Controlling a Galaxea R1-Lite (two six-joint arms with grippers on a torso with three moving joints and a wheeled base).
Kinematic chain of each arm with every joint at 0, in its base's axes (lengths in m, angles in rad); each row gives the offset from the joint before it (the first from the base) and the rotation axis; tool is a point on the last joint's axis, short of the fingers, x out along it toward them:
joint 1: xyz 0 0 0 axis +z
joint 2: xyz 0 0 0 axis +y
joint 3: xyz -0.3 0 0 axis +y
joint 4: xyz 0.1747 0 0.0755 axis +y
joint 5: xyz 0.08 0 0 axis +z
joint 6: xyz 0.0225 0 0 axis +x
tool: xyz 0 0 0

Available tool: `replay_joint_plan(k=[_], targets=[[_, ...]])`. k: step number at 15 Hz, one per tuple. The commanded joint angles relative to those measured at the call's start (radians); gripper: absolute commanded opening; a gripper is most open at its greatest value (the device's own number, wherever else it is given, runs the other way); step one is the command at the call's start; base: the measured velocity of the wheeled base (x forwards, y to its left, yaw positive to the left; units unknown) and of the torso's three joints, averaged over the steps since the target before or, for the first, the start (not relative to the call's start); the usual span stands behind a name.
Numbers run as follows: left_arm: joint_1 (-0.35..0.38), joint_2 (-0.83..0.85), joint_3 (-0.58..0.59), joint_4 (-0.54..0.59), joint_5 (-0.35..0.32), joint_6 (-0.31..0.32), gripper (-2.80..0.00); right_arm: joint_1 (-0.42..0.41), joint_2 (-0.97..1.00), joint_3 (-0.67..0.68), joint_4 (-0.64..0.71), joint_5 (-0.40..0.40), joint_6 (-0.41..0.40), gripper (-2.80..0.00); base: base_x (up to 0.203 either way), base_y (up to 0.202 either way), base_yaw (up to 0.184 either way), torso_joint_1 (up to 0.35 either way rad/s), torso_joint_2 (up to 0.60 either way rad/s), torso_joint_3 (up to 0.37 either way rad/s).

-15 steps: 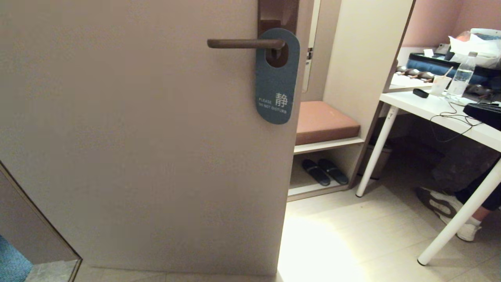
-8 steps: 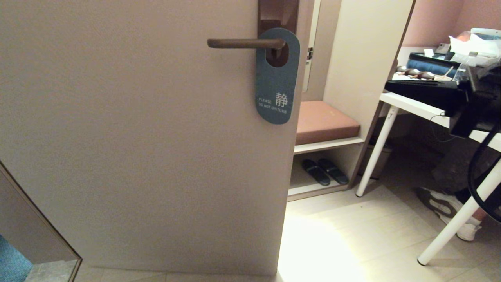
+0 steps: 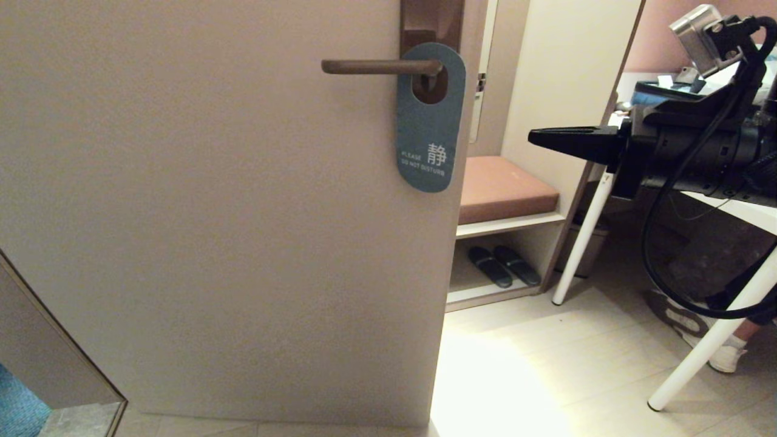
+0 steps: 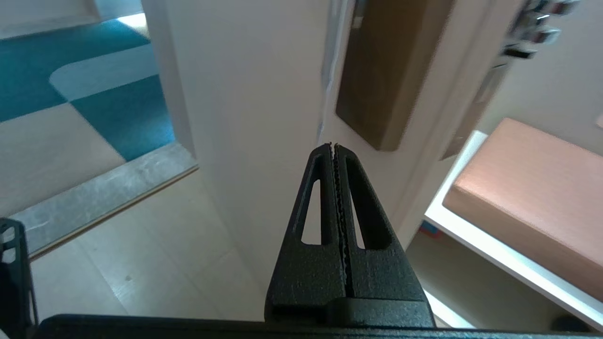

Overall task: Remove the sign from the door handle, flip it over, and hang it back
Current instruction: Take down the sign

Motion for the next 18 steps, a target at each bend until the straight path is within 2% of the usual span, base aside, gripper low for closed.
replay_joint_plan(k=[1,2,3,4,12,18], targets=[[0.000,0.000,0.000,0.000,0.000,0.000,-2.80,0.014,0.022,-0.001,-0.003,0.002,-0.007,-2.80,0.000,0.000,0.000,0.000,0.00,0.000],[0.000,0.000,0.000,0.000,0.000,0.000,-2.80,0.016,0.028,-0.001,-0.003,0.002,-0.022,-2.80,0.000,0.000,0.000,0.000,0.00,0.000],[0.000,0.000,0.000,0.000,0.000,0.000,-2.80,0.016,0.038,-0.001,-0.003,0.002,-0.042,-1.88,0.000,0.000,0.000,0.000,0.00,0.000],[0.000,0.000,0.000,0.000,0.000,0.000,-2.80,0.016,0.042,-0.001,-0.002,0.002,-0.051,0.00,0.000,0.000,0.000,0.000,0.00,0.000],[0.000,0.000,0.000,0.000,0.000,0.000,-2.80,0.023,0.085,-0.055,-0.002,0.002,-0.050,0.00,0.000,0.000,0.000,0.000,0.00,0.000],[0.000,0.000,0.000,0.000,0.000,0.000,-2.80,0.075,0.170,-0.140,-0.002,0.002,-0.050,0.00,0.000,0.000,0.000,0.000,0.00,0.000]])
